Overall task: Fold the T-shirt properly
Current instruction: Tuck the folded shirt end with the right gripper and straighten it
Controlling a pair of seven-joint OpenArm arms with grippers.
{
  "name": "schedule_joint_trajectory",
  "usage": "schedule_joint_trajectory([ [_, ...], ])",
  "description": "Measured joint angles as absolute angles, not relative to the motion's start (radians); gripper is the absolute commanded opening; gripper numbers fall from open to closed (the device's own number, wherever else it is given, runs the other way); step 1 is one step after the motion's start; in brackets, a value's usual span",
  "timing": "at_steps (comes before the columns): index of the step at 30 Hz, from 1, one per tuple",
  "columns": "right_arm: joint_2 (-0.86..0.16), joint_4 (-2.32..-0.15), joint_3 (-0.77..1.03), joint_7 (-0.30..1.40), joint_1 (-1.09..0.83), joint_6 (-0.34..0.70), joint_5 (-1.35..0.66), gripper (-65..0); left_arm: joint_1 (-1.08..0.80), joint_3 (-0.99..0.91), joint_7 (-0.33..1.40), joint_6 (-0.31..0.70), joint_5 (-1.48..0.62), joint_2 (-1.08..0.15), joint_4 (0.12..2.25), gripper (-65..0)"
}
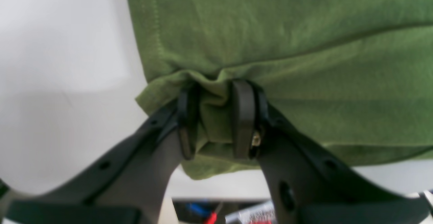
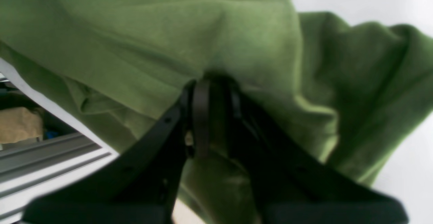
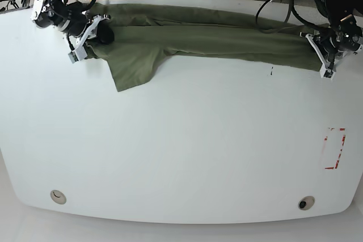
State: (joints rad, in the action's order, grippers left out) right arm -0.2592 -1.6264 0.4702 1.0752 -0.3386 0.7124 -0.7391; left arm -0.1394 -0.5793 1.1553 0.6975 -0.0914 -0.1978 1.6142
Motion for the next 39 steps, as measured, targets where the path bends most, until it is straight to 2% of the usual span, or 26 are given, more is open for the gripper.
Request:
schedule_joint_trajectory([
  [9,-0.301,-1.454,0.472,0.994,-0.152,0.73,-0.601,-56.8,-0.046,-0.487,1.102,0.697,-0.084,-0.189,1.554,-51.1],
  [14,-0.319,-1.354,0.501,0.991,-0.022,0.73,-0.499,-56.3,-0.012,-0.468,1.101,0.697,-0.091,-0.154,1.546,-51.1],
  [18,-0.337,-1.345,0.533,1.019,0.009,0.722,-0.472,-55.8,-0.002,-0.467,1.11,0.701,-0.11,-0.146,1.546,-51.1],
  [20,-0.348,-1.345,0.536,1.052,0.022,0.714,-0.477,-49.6,0.012,-0.469,1.14,0.701,-0.102,-0.139,1.546,-51.1],
  [23,-0.377,-1.347,0.532,1.139,0.059,0.707,-0.502,-30.9,0.013,-0.468,1.152,0.7,-0.101,-0.134,1.546,-51.1],
  [26,-0.401,-1.347,0.539,1.163,0.089,0.695,-0.559,-18.4,0.012,-0.471,1.151,0.7,-0.101,-0.136,1.546,-51.1],
  [27,-0.403,-1.348,0.54,1.164,0.104,0.696,-0.568,-16.0,0.012,-0.47,1.151,0.7,-0.099,-0.136,1.546,-51.1],
  [30,-0.395,-1.347,0.53,1.169,0.141,0.696,-0.581,-13.8,0.012,-0.47,1.151,0.7,-0.098,-0.136,1.546,-51.1],
  [35,-0.389,-1.337,0.514,1.172,0.21,0.696,-0.579,-13.8,0.011,-0.47,1.151,0.7,-0.097,-0.136,1.546,-51.1],
  [39,-0.377,-1.234,0.443,1.15,0.293,0.696,-0.516,-14.0,0.011,-0.471,1.151,0.7,-0.097,-0.136,1.546,-51.1],
])
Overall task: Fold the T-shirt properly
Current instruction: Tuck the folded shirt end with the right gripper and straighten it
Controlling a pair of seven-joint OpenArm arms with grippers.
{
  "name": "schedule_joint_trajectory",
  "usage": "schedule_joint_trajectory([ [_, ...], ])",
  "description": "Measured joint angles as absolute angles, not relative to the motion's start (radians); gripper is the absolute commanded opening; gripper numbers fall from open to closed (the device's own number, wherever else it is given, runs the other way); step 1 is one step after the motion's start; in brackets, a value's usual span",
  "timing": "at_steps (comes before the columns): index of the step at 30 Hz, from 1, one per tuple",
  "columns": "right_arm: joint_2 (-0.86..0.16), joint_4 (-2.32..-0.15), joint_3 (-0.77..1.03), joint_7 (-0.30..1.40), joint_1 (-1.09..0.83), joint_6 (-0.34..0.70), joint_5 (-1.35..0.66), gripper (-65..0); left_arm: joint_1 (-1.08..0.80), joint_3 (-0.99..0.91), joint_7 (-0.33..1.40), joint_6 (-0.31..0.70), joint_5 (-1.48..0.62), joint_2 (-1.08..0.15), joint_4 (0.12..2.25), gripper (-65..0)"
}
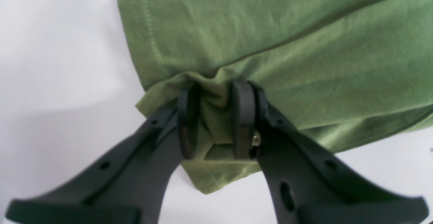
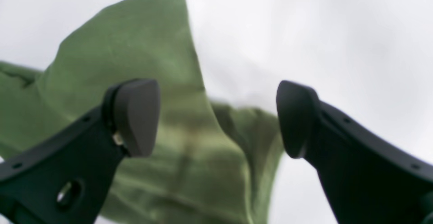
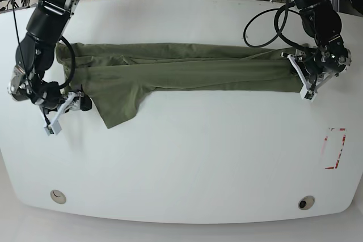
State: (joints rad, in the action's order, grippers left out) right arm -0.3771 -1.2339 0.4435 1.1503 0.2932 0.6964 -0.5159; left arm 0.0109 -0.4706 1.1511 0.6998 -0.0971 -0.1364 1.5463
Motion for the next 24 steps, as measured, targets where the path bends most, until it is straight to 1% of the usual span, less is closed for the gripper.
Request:
schedule_joint_trajectory([
  [4,-0.355,-1.147,0.405,1.071,0.338,0.697,-0.502,-14.0,0.011,-0.471,1.151,0.7,-0.099,-0.137,1.546,-51.1],
  [7,-0.355,-1.078,0.382,1.047,0.366,0.696,-0.486,-14.0,0.002,-0.471,1.147,0.699,-0.097,-0.137,1.548,-51.1],
  [14,-0.352,-0.96,0.308,0.923,0.397,0.696,-0.478,-14.0,-0.005,-0.47,1.135,0.698,-0.098,-0.137,1.553,-51.1],
  [18,-0.34,-0.926,0.307,0.869,0.391,0.696,-0.487,-14.0,-0.005,-0.47,1.136,0.698,-0.097,-0.137,1.552,-51.1],
  [24,-0.308,-0.928,0.306,0.855,0.378,0.696,-0.502,-14.1,-0.005,-0.47,1.135,0.698,-0.098,-0.137,1.552,-51.1],
])
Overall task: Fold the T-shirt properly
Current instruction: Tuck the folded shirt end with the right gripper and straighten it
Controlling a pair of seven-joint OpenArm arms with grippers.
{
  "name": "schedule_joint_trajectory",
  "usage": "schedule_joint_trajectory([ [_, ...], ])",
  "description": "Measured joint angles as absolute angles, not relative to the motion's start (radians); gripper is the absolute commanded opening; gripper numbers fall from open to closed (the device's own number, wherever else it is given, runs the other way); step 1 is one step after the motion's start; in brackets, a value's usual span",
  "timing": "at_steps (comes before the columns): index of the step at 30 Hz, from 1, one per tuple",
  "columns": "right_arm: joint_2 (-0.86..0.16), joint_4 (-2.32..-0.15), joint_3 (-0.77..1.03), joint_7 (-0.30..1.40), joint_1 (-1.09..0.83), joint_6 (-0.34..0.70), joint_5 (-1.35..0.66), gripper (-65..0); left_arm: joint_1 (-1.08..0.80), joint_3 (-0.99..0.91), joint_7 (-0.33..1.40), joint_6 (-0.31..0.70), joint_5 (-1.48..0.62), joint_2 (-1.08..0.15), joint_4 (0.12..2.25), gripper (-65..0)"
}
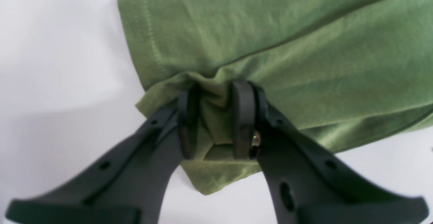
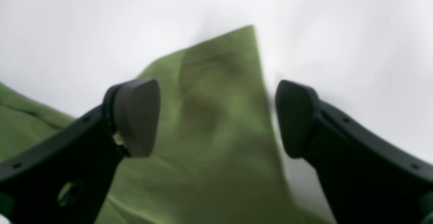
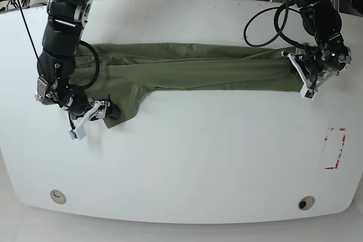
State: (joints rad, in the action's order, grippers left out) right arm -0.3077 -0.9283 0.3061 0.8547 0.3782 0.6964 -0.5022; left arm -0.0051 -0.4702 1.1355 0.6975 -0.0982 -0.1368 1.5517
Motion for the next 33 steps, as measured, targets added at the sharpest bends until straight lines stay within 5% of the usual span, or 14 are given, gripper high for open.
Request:
schedule_joint_trajectory([
  [3,-0.29,-0.929,0.307,0.844,0.378,0.697,-0.504,-14.6,-0.005,-0.47,1.136,0.698,-0.097,-0.137,1.552,-51.1],
  [6,-0.28,-0.93,0.294,0.841,0.378,0.697,-0.505,-22.7,-0.004,-0.47,1.136,0.698,-0.098,-0.137,1.552,-51.1],
  [12,-0.264,-0.93,0.234,0.849,0.379,0.698,-0.501,-62.9,-0.004,-0.471,1.136,0.698,-0.098,-0.137,1.552,-51.1],
  [13,-0.26,-0.929,0.234,0.859,0.378,0.698,-0.5,-65.0,-0.005,-0.47,1.136,0.698,-0.098,-0.137,1.551,-51.1],
  [22,-0.262,-1.093,0.258,0.904,0.331,0.692,-0.494,-65.0,-0.004,-0.471,1.135,0.698,-0.099,-0.137,1.551,-51.1],
  [33,-0.266,-1.46,0.495,1.198,0.222,0.696,-0.495,-65.0,-0.004,-0.471,1.135,0.698,-0.101,-0.139,1.549,-51.1],
])
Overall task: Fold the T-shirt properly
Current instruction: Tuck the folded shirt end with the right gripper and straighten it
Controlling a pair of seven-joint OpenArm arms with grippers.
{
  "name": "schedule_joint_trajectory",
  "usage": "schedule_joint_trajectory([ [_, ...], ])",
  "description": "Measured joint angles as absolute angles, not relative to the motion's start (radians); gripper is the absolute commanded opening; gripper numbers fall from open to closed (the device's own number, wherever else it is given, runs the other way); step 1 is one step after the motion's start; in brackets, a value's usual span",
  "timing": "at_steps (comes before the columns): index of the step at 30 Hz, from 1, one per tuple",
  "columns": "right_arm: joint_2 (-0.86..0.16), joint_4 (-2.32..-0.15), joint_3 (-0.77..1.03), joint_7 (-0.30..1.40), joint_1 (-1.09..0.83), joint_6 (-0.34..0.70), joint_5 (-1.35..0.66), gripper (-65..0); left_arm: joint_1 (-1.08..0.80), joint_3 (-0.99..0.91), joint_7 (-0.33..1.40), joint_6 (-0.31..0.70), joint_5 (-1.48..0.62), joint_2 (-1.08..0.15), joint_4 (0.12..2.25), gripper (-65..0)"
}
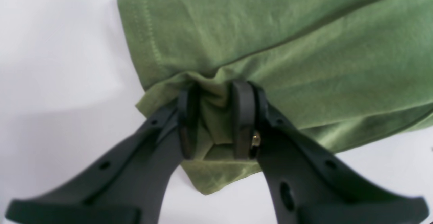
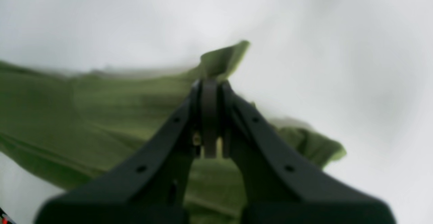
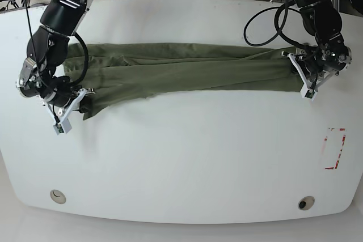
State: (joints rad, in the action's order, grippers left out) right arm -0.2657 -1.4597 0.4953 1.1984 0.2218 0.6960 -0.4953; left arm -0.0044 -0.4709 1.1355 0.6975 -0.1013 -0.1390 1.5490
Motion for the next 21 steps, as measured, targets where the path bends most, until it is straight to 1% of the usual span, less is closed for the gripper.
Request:
schedule_joint_trajectory([
  [7,-0.26,-1.648,0.578,1.318,0.093,0.697,-0.497,-65.0,-0.005,-0.47,1.136,0.698,-0.101,-0.139,1.548,-51.1],
  [12,-0.227,-1.717,0.599,1.317,0.027,0.697,-0.506,-65.0,-0.005,-0.47,1.135,0.698,-0.102,-0.14,1.548,-51.1],
  [13,-0.227,-1.72,0.601,1.317,0.014,0.697,-0.509,-64.0,-0.006,-0.47,1.134,0.698,-0.103,-0.14,1.548,-51.1],
  [16,-0.228,-1.708,0.604,1.317,-0.003,0.697,-0.5,-56.9,-0.005,-0.47,1.135,0.697,-0.1,-0.139,1.548,-51.1],
  [21,-0.233,-1.687,0.61,1.272,-0.032,0.696,-0.495,-33.3,-0.006,-0.47,1.134,0.698,-0.102,-0.14,1.548,-51.1],
])
